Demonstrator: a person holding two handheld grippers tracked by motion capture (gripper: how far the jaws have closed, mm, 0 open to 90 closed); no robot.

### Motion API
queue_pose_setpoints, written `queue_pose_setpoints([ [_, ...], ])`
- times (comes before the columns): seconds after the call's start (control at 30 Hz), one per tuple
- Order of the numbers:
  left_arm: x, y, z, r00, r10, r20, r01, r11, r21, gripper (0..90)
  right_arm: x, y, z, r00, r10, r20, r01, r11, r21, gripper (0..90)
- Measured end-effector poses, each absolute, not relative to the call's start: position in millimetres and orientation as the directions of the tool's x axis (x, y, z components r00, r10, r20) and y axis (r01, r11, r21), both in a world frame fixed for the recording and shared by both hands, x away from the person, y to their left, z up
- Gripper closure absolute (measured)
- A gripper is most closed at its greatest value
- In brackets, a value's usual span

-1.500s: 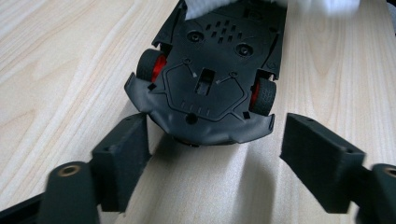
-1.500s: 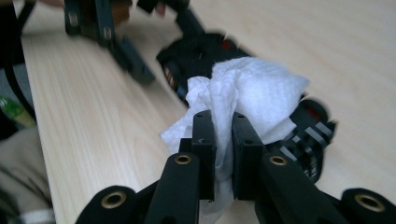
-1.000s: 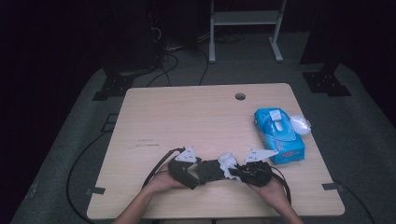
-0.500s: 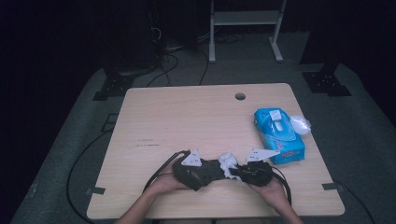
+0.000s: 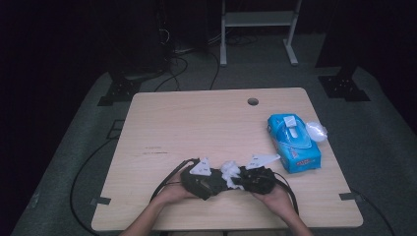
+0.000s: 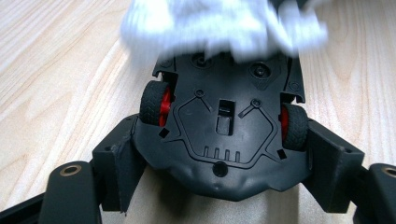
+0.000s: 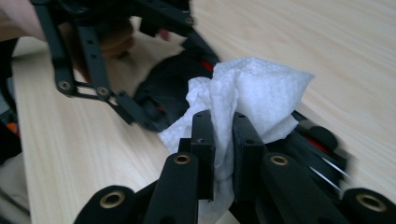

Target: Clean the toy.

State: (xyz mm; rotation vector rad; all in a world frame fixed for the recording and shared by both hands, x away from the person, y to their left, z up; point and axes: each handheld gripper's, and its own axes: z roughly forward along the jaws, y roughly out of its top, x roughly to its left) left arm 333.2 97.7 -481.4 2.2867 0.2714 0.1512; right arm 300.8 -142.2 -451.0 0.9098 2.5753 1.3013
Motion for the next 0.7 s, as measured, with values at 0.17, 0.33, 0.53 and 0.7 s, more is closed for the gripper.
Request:
queue_pose_setpoints([
  [0.17,333,99,-481,0.970,0.240,0.019,0.147,-0.651,0.745,23.9,300,-136,-448,-0.833,0.539,0.124,0.433,0.496,0.753,81.0],
  [0.33,334,98,-481,0.970,0.243,0.013,0.152,-0.647,0.747,23.9,298,-163,-446,-0.786,0.612,0.085,0.454,0.479,0.751,81.0],
  [0.53,332,92,-481,0.972,0.233,0.028,0.136,-0.654,0.744,23.9,293,-142,-450,-0.825,0.558,0.086,0.411,0.489,0.769,81.1],
  [0.7,333,96,-481,0.970,0.242,0.020,0.147,-0.651,0.745,23.9,293,-121,-448,-0.846,0.531,0.036,0.366,0.530,0.765,81.1],
])
